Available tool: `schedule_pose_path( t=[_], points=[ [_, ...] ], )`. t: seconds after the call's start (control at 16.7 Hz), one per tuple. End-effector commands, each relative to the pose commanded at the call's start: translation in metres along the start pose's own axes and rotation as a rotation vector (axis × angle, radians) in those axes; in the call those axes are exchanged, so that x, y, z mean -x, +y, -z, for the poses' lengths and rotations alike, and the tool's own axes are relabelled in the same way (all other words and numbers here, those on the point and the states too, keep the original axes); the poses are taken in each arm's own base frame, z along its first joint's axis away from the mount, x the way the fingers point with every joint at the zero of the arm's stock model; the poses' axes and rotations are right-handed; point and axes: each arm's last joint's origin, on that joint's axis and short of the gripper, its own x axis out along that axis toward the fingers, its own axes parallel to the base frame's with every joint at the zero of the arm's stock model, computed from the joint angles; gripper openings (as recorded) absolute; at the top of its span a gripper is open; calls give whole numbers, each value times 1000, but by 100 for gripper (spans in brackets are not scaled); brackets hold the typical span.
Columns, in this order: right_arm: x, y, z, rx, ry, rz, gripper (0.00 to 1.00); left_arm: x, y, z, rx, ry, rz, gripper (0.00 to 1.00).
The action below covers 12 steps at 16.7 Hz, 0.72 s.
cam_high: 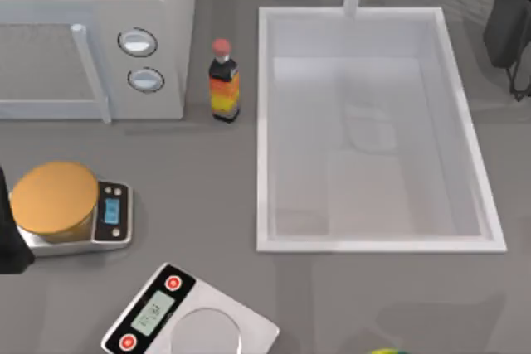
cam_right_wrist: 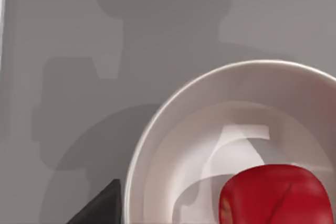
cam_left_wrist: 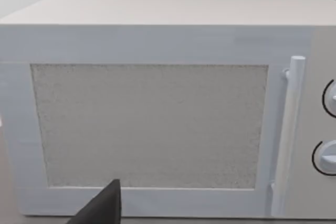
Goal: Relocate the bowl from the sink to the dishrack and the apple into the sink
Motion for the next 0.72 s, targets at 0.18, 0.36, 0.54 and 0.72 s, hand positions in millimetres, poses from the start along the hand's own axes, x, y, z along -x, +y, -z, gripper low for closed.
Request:
schedule_pose_path(
  t=[0.18,0.36,0.54,0.72],
  points=[
    [-23,-15,-20,4,288,-42,100,0,0,0,0,0,0,100],
    [-41,-31,-34,2,488,-88,100,0,0,0,0,0,0,100],
    [-49,-43,-44,-3,597,-121,100,0,0,0,0,0,0,100],
    [-50,-46,-47,-4,617,-129,100,0,0,0,0,0,0,100]
  ],
)
